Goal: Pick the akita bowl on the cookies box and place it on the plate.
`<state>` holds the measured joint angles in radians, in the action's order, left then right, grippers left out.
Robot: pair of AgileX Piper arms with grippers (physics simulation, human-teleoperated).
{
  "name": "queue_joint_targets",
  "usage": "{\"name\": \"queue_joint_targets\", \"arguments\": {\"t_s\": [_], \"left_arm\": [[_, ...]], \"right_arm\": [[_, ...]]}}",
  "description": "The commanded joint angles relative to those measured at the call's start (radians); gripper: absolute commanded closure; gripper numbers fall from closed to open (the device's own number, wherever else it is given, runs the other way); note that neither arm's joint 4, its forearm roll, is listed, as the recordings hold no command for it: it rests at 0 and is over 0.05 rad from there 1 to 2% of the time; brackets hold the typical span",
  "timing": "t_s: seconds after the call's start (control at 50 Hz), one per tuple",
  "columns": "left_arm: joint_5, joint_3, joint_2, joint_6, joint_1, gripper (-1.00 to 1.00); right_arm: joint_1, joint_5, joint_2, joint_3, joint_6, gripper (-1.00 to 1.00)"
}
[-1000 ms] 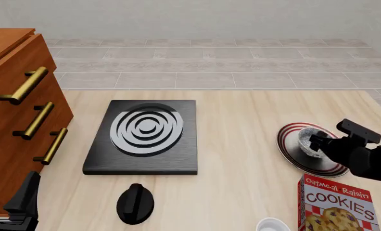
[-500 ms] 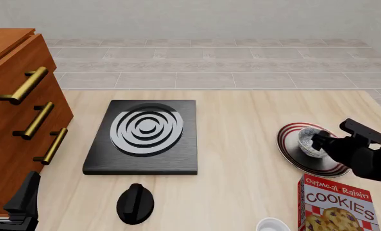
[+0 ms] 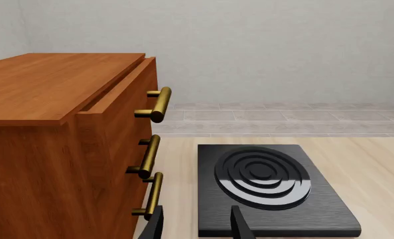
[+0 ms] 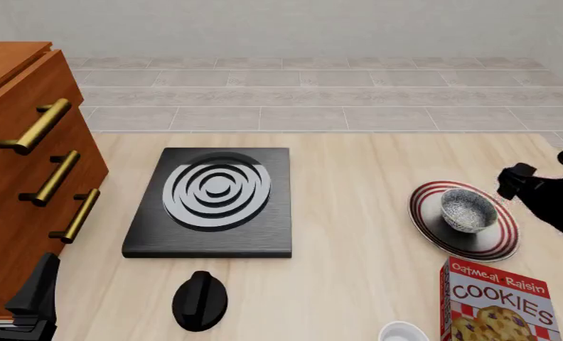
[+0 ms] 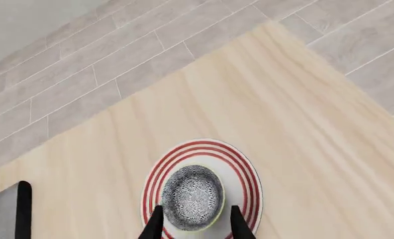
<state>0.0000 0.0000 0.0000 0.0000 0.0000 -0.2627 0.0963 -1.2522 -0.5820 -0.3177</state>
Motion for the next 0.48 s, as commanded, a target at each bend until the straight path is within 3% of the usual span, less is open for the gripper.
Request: {"name": "queue_joint_targets", "arguments": {"t_s": [0.02, 0.12, 0.2, 0.3, 0.48], "left_arm": [[0.0, 0.0, 0.0, 0.0, 0.0, -1.0], [0.0, 0.0, 0.0, 0.0, 0.0, -1.0], [0.0, 0.0, 0.0, 0.0, 0.0, -1.0], [0.0, 0.0, 0.0, 0.0, 0.0, -1.0], [0.0, 0.0, 0.0, 0.0, 0.0, -1.0]], "right_arm": [[0.044, -0.241, 0.373, -0.011, 0.039, -1.0], [0.066, -0.38, 0.564, -0.025, 0.056, -1.0], [0.072, -0.42, 0.631, -0.034, 0.043, -1.0], [0.082, -0.58, 0.814, -0.076, 0.047, -1.0], [0.091, -0.766, 1.0, -0.177, 0.072, -1.0]]}}
